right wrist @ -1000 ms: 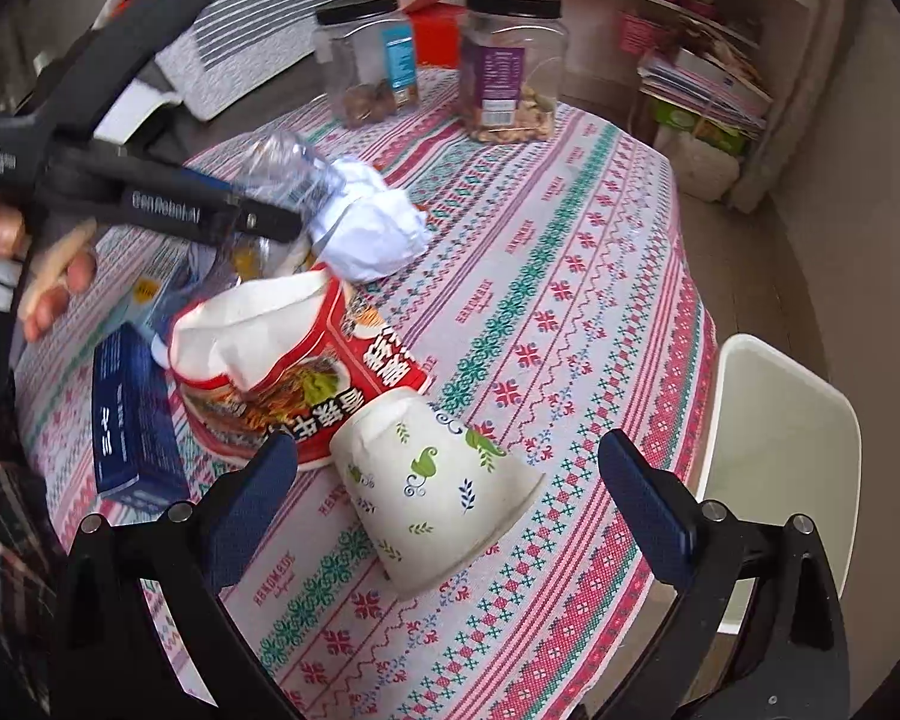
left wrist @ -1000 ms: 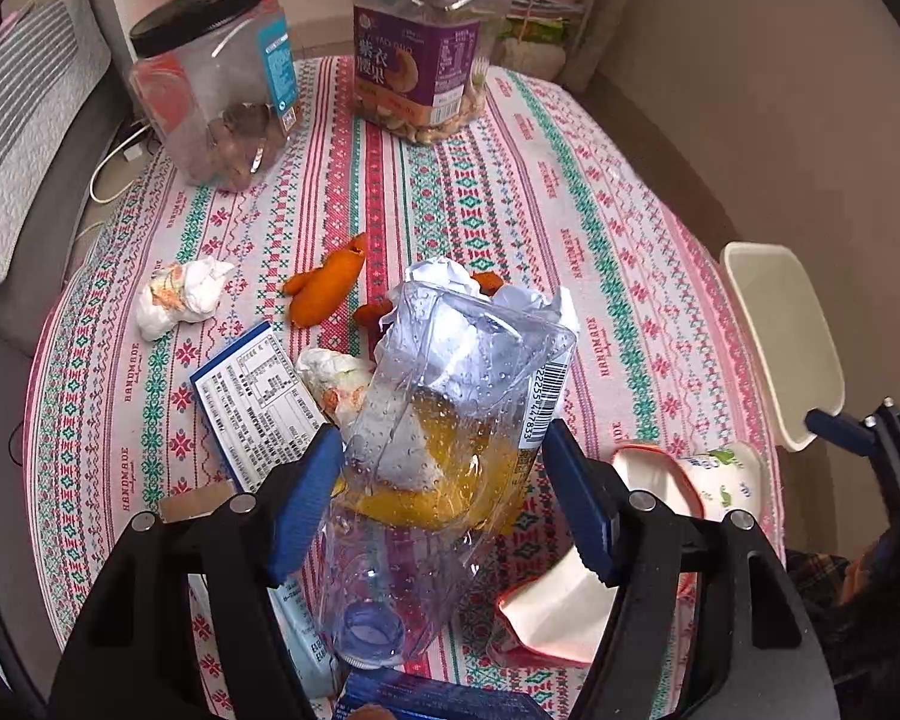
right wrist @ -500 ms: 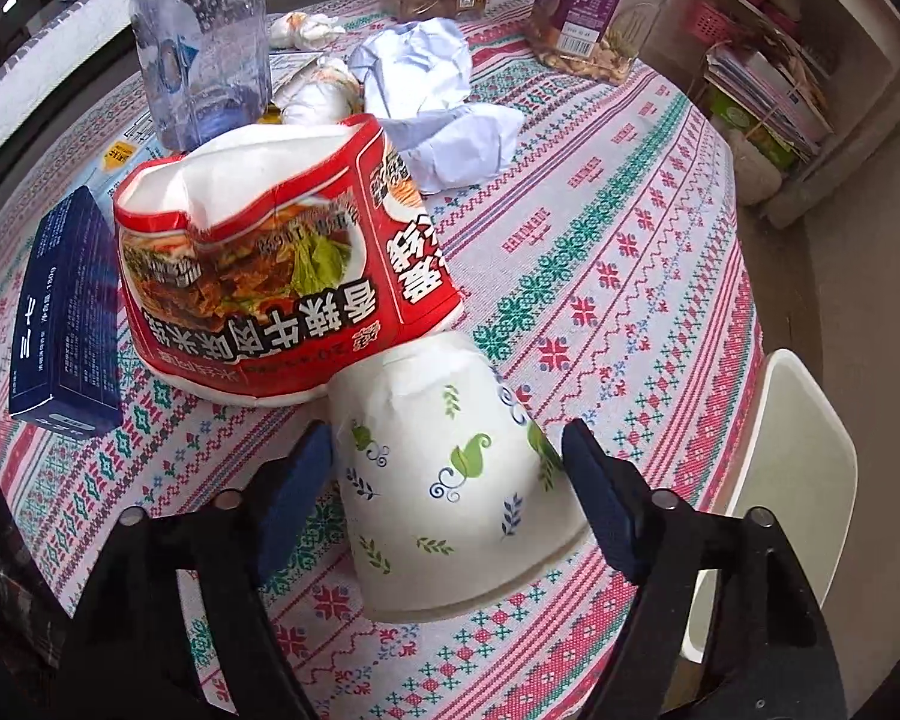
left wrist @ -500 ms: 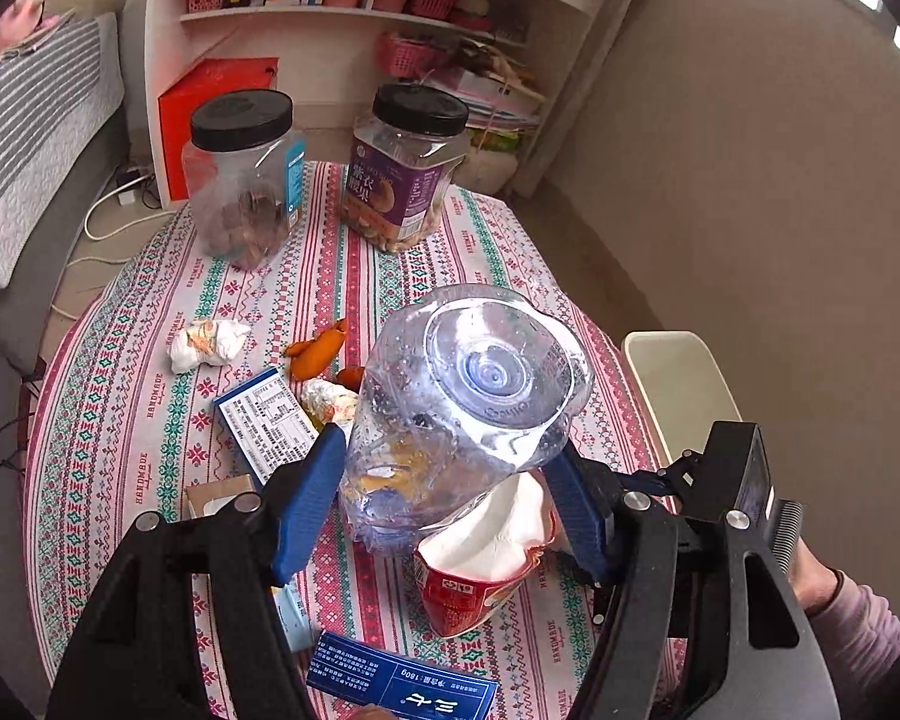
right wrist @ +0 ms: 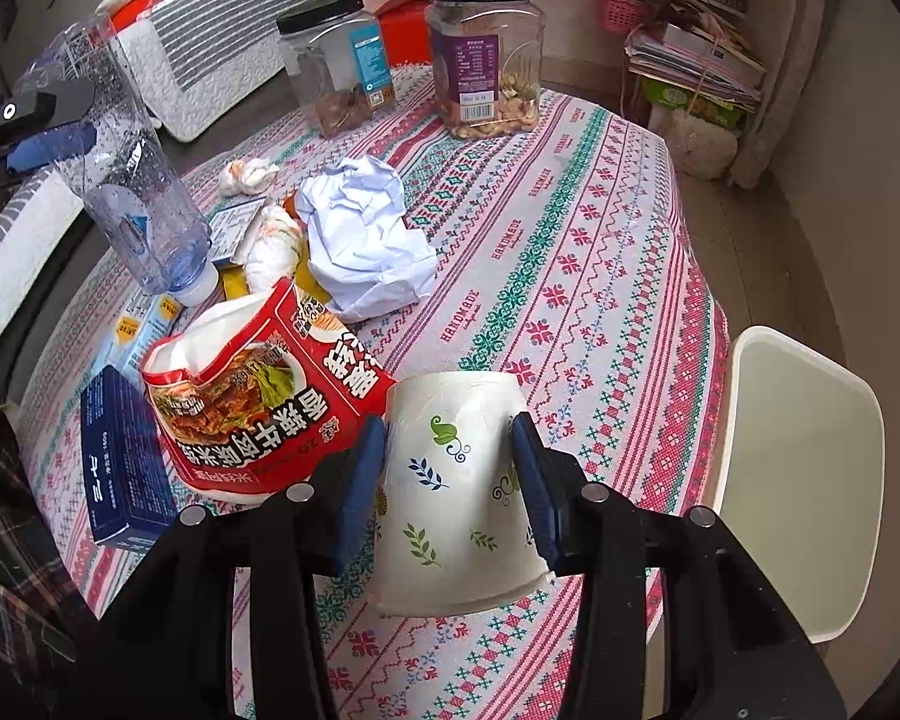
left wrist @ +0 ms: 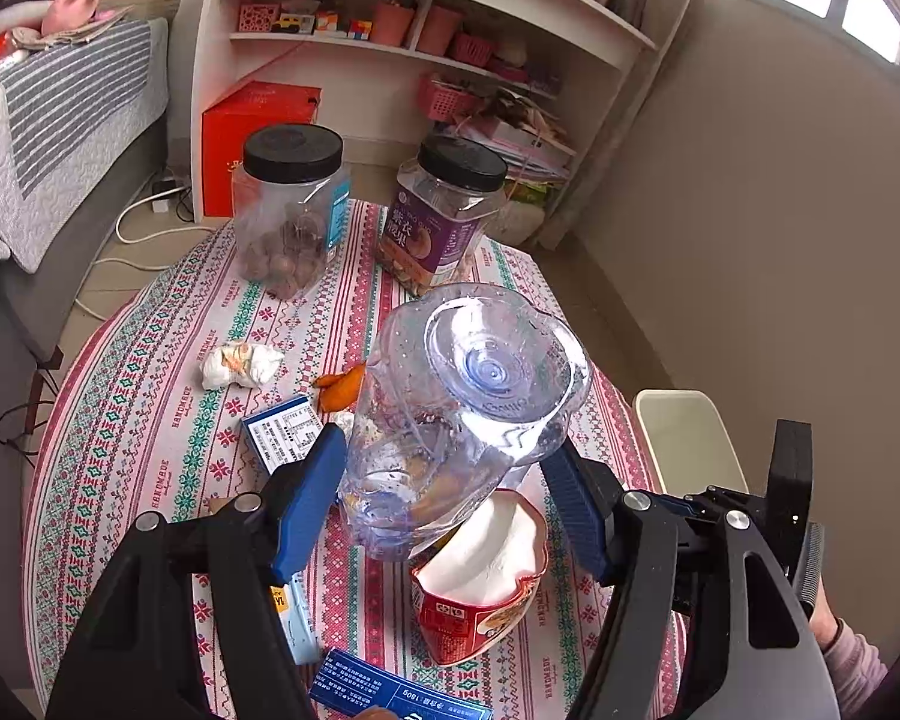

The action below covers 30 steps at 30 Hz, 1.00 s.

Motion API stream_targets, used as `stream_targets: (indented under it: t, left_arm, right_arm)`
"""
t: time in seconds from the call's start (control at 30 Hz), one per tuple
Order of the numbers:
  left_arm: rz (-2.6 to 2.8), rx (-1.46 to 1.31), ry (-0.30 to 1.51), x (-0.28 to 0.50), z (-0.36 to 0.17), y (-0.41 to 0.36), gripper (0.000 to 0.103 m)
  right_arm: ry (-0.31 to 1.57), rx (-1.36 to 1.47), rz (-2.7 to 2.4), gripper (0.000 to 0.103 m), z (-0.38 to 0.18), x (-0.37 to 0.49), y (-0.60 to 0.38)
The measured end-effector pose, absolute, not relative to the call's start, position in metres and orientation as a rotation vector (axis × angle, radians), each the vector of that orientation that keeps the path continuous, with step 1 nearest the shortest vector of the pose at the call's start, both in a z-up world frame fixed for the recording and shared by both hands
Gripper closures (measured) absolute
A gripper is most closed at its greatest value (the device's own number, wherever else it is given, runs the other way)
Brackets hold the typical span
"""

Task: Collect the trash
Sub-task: 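Carry the paper cup into the white bin and open the right tool while the left tool lifts the bottle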

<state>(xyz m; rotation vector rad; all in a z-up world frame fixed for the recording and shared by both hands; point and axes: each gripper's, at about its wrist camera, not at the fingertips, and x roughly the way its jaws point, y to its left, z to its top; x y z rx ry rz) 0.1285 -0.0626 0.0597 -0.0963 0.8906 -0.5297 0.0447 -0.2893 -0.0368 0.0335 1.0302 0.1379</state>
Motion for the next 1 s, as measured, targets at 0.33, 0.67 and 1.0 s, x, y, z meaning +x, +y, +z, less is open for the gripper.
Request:
stream_targets:
  t: [0.33, 0.67, 1.0]
  left_arm:
    - [-0.523, -0.110, 0.833, 0.121, 0.074, -0.074, 0.038]
    - [-0.545, -0.125, 0.765, 0.105, 0.091, -0.097, 0.038]
    - [-0.631, -0.070, 0.741, 0.082, 0.104, -0.152, 0.038]
  right_arm:
    - [0.860, 0.116, 0.056, 0.062, 0.002, 0.038, -0.315]
    - [0.762, 0.161, -0.098, 0.061, 0.023, 0.019, -0.361]
    - [0.775, 0.305, -0.373, 0.060, 0.016, -0.004, -0.442]
